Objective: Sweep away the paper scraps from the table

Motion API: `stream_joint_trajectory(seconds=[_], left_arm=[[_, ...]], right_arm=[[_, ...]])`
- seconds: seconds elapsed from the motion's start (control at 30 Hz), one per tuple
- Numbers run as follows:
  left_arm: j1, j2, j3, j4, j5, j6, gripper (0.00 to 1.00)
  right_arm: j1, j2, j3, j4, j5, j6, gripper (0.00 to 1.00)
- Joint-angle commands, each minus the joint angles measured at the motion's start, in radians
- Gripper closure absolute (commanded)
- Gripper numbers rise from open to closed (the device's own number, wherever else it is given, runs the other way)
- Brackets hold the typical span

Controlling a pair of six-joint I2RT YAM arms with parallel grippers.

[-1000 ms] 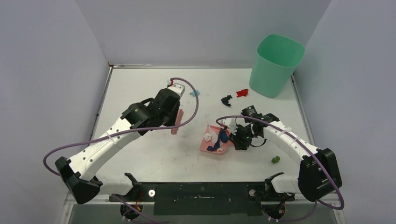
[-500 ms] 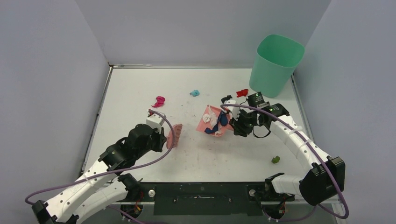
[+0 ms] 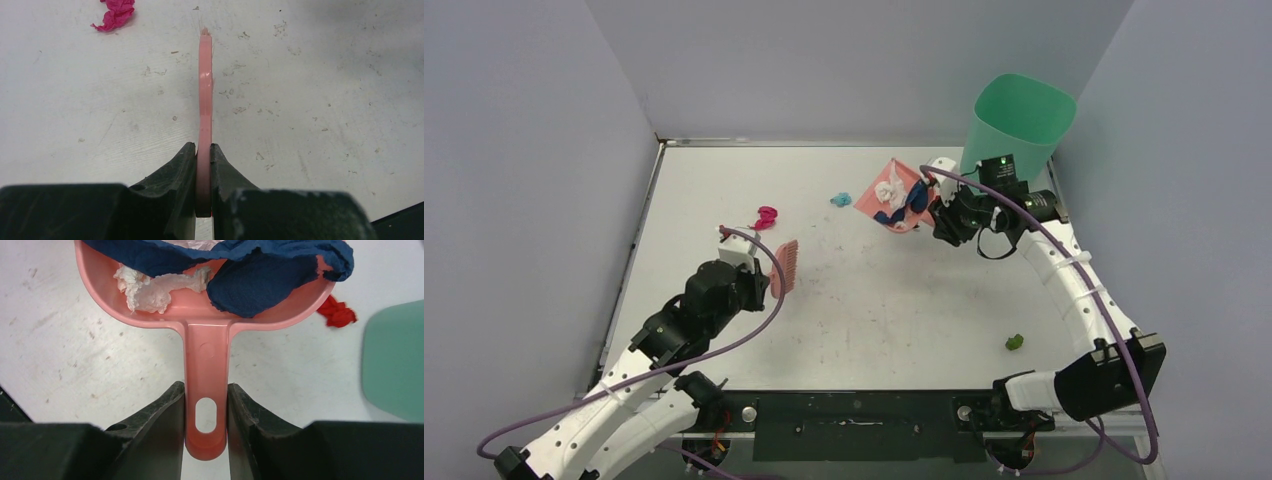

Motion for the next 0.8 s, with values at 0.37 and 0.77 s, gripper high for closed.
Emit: stream_joint_trajectory(seconds=[0.37,0.77], left_arm=[[0.007,-0.021,-0.001,0.073,0.039,0.01,1.0],[0.006,-0.045,0.0,0.062,0.03,0.012,1.0]], right_arm=[[-0.209,0.176,0.388,0.124,0.038,0.129,0.81],[-0.488,0.407,0.661,0.132,0.006,0.172,0.95]])
